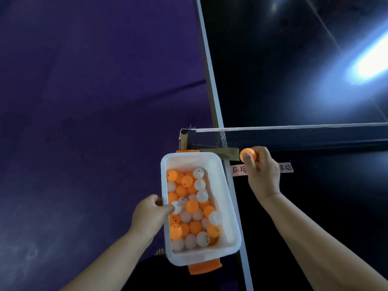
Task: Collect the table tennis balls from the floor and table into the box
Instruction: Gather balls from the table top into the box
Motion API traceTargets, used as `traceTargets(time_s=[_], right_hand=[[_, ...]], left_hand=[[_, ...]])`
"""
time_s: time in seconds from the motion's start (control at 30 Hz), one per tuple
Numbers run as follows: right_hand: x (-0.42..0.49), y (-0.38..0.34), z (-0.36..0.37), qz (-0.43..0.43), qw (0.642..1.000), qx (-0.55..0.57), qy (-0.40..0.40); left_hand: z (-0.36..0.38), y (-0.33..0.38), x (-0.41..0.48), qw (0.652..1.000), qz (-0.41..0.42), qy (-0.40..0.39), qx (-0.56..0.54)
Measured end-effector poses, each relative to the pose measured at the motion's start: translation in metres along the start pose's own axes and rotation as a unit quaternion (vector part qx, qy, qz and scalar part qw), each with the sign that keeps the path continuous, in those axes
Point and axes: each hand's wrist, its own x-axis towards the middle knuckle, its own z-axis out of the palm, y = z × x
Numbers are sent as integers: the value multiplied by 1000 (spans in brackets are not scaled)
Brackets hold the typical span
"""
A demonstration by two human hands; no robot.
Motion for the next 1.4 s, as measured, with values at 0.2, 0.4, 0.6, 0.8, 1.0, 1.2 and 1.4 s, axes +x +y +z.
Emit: traceTargets(time_s=[0.2,0.4,0.6,0.8,1.0,1.2,1.4], right_hand=[[-63,-49,-2,-122,992,31,-23],[-111,-65,8,-65,992,98,-49],[-157,-54,10,-27,993,116,-26],[-202,-33,-17,-1,996,88,8],[-253,-14,-27,6,999,28,-30],[-321,13,-39,-14,996,-13,-85],[-406,48,-72,1,995,-5,-100]], left_hand=[[-16,-8,-7,999,18,-30,2],[-31,-22,-17,997,59,-41,17],[-36,-45,-33,996,65,-60,0],[-45,-69,-61,996,70,-57,-17],[-50,-101,-105,996,73,-16,-43],[-33,-152,-169,993,53,24,-104],[-17,-219,-235,983,8,67,-168]])
